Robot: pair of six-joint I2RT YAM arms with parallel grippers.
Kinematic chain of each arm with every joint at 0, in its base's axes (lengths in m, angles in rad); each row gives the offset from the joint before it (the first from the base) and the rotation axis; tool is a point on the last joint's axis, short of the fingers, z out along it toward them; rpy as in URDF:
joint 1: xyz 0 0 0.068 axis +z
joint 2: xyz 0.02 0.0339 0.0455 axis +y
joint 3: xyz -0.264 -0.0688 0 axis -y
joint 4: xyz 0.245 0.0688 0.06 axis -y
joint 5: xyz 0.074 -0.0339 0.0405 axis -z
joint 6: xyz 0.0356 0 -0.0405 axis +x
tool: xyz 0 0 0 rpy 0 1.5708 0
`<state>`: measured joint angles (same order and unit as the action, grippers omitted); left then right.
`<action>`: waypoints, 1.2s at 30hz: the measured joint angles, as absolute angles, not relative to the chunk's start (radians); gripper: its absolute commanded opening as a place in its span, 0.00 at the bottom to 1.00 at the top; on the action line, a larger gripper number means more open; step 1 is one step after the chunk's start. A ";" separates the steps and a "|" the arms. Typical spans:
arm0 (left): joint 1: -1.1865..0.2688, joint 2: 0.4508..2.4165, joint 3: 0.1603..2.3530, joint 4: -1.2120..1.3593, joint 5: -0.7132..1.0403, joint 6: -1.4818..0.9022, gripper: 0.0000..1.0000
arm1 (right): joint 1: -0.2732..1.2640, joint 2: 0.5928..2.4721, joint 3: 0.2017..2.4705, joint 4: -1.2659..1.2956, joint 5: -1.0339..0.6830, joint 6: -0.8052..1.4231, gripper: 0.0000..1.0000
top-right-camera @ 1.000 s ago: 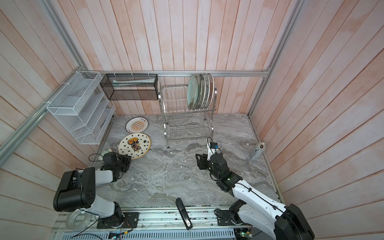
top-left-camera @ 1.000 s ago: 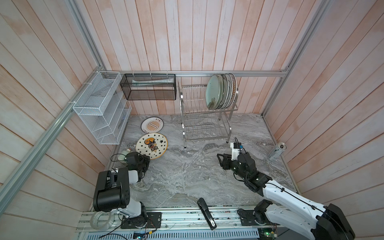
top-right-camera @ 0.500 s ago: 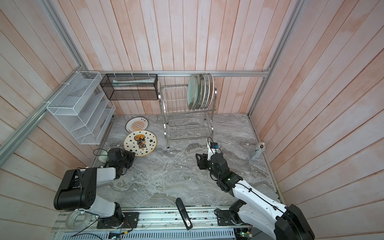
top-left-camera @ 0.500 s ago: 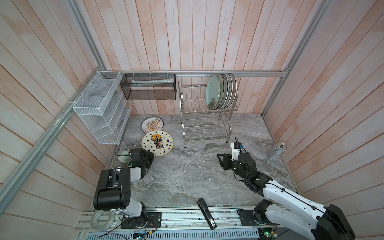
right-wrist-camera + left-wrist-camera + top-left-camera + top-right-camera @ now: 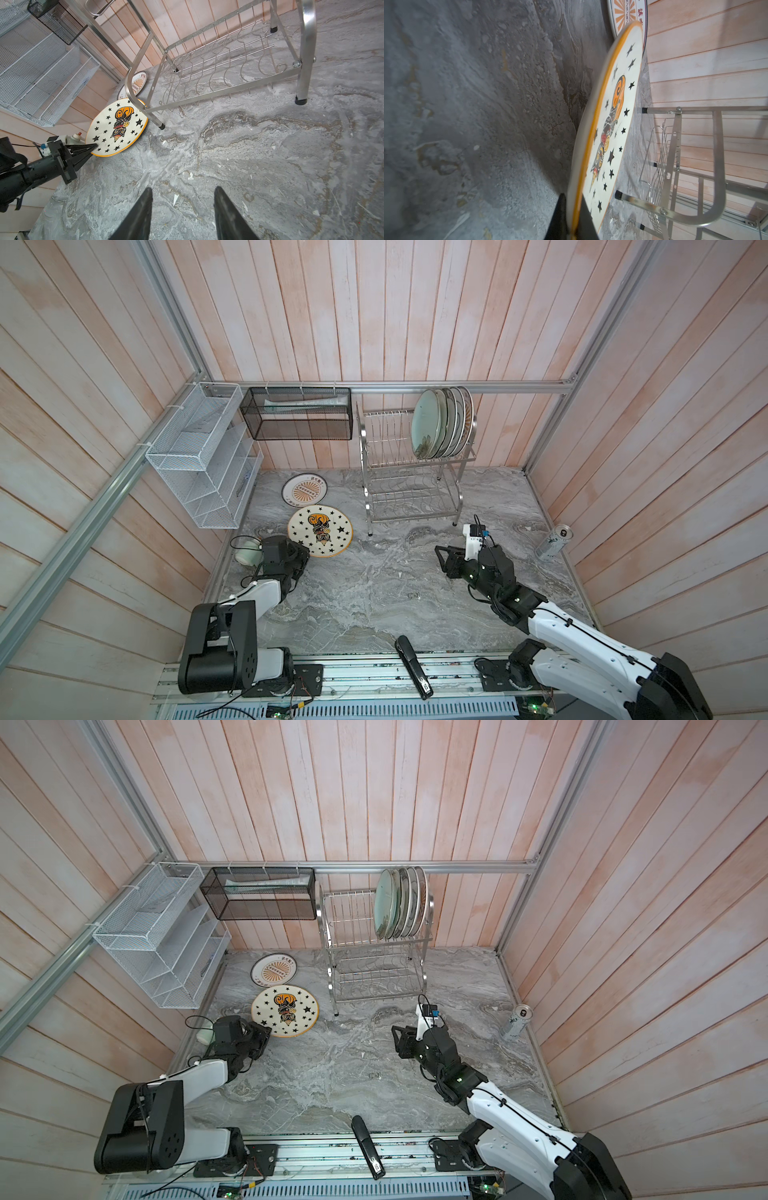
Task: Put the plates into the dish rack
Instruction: 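Drag the star plate toward the right gripper while the right gripper approaches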
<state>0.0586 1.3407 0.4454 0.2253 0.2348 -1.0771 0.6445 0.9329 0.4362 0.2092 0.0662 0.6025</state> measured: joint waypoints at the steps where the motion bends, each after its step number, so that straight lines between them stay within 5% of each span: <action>1: 0.059 1.325 0.445 0.206 0.237 -1.073 0.00 | 0.645 0.933 0.436 0.209 0.064 0.603 0.49; 36: 0.057 1.038 0.289 -0.047 0.527 -0.900 0.00 | 0.544 1.153 0.507 0.273 -0.086 0.594 0.48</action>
<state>0.0574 1.0378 0.2886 -0.0475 0.5266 -0.9005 0.5438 1.1526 0.5068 0.2726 -0.0864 0.5938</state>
